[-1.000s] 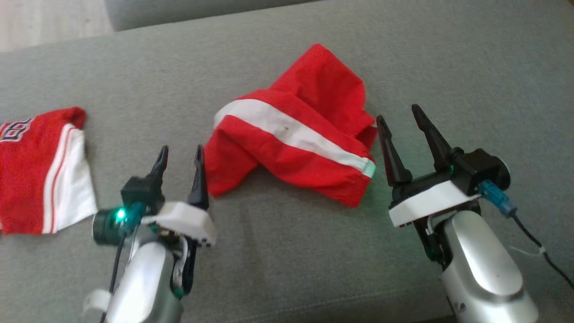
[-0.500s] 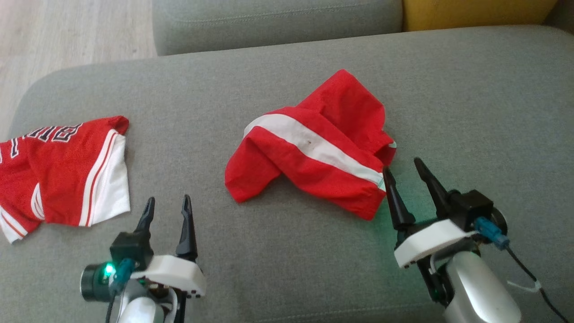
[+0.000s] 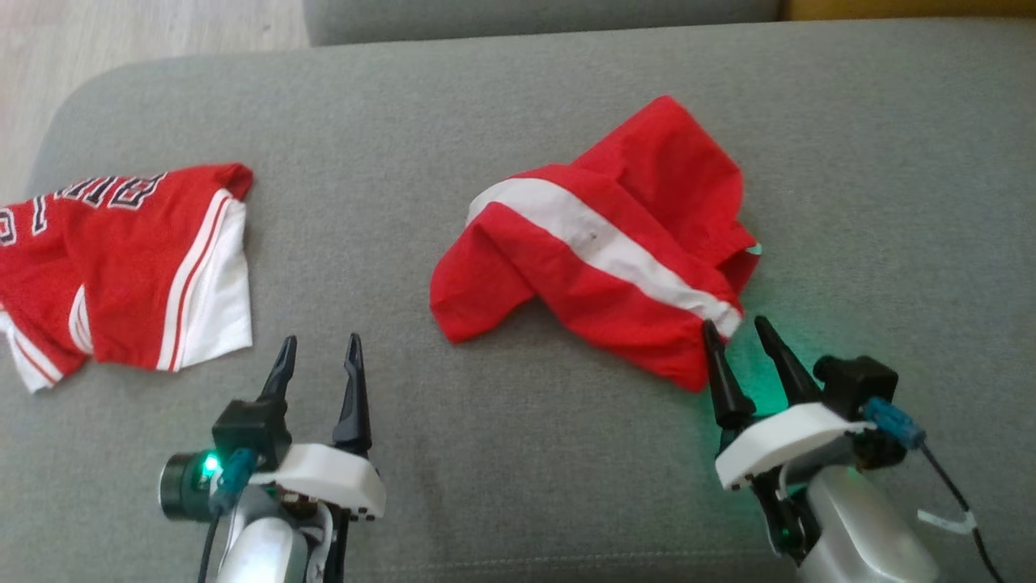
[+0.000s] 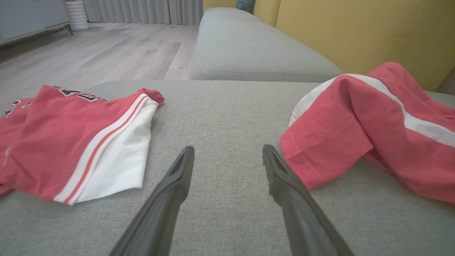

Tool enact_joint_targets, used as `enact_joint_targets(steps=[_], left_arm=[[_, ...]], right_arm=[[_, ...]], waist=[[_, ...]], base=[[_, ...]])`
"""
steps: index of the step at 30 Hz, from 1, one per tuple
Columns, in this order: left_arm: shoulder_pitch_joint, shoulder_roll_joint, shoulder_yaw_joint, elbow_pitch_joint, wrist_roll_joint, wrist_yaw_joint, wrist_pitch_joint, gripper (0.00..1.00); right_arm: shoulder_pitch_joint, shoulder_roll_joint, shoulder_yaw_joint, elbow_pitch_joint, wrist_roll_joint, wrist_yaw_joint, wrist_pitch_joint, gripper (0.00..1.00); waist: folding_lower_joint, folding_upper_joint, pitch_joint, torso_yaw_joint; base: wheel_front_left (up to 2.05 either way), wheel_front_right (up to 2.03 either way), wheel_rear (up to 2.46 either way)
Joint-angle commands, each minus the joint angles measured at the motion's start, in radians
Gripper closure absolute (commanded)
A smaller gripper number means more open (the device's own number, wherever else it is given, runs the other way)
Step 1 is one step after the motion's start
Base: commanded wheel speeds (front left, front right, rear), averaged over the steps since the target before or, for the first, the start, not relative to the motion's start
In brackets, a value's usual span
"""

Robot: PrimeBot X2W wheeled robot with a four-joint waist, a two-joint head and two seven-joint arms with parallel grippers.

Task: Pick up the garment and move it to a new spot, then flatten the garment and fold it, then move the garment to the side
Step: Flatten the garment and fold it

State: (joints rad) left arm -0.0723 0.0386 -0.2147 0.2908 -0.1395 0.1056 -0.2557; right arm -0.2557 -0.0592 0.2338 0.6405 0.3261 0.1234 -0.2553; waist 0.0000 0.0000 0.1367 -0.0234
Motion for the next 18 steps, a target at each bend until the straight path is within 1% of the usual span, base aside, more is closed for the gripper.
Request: enact_joint_targets(steps=[1,4,7,8,9,11,12,15,18], left_arm=[[-0.047,0.012,0.025,-0.032,-0.002,-0.002,-0.006,0.00],[-0.051,0.012,0.021,-0.027,-0.002,-0.004,-0.006,0.00],[-0.053,0.012,0.020,-0.025,-0.004,-0.004,-0.006,0.00],[-0.054,0.012,0.018,-0.024,-0.006,-0.003,-0.006,0.00],[-0.055,0.012,0.016,-0.023,-0.008,-0.002,-0.006,0.00],[-0.057,0.012,0.011,-0.022,-0.013,-0.001,-0.006,0.00],[-0.059,0.012,0.009,-0.021,-0.015,-0.001,-0.006,0.00],[-0.066,0.012,0.003,-0.021,-0.018,-0.002,-0.006,0.00],[-0.070,0.012,0.002,-0.022,-0.019,-0.003,-0.006,0.00]], right_arm=[[-0.044,0.009,0.032,-0.030,0.023,0.007,-0.006,0.00],[-0.045,0.009,0.056,-0.051,0.063,0.007,-0.006,0.00],[-0.046,0.009,0.064,-0.058,0.079,0.007,-0.006,0.00],[-0.046,0.009,0.067,-0.060,0.082,0.007,-0.006,0.11],[-0.047,0.009,0.070,-0.061,0.084,0.007,-0.006,0.43],[-0.046,0.009,0.072,-0.062,0.090,0.007,-0.006,0.78],[-0.045,0.009,0.069,-0.062,0.092,0.007,-0.006,1.00],[-0.049,0.009,0.052,-0.065,0.089,0.007,-0.006,1.00],[-0.060,0.009,0.013,-0.084,0.070,0.007,-0.006,1.00]], waist=[[0.0000,0.0000,0.012,0.013],[0.0000,0.0000,0.020,0.017],[0.0000,0.0000,0.022,0.017],[0.0000,0.0000,0.022,0.017],[0.0000,0.0000,0.022,0.017],[0.0000,0.0000,0.022,0.017],[0.0000,0.0000,0.022,0.018],[0.0000,0.0000,0.024,0.019],[0.0000,0.0000,0.026,0.017]], base=[[0.00,0.00,0.00],[0.00,0.00,0.00],[0.00,0.00,0.00],[0.00,0.00,0.00],[0.00,0.00,0.00],[0.00,0.00,0.00],[0.00,0.00,0.00],[0.00,0.00,0.00],[0.00,0.00,0.00]])
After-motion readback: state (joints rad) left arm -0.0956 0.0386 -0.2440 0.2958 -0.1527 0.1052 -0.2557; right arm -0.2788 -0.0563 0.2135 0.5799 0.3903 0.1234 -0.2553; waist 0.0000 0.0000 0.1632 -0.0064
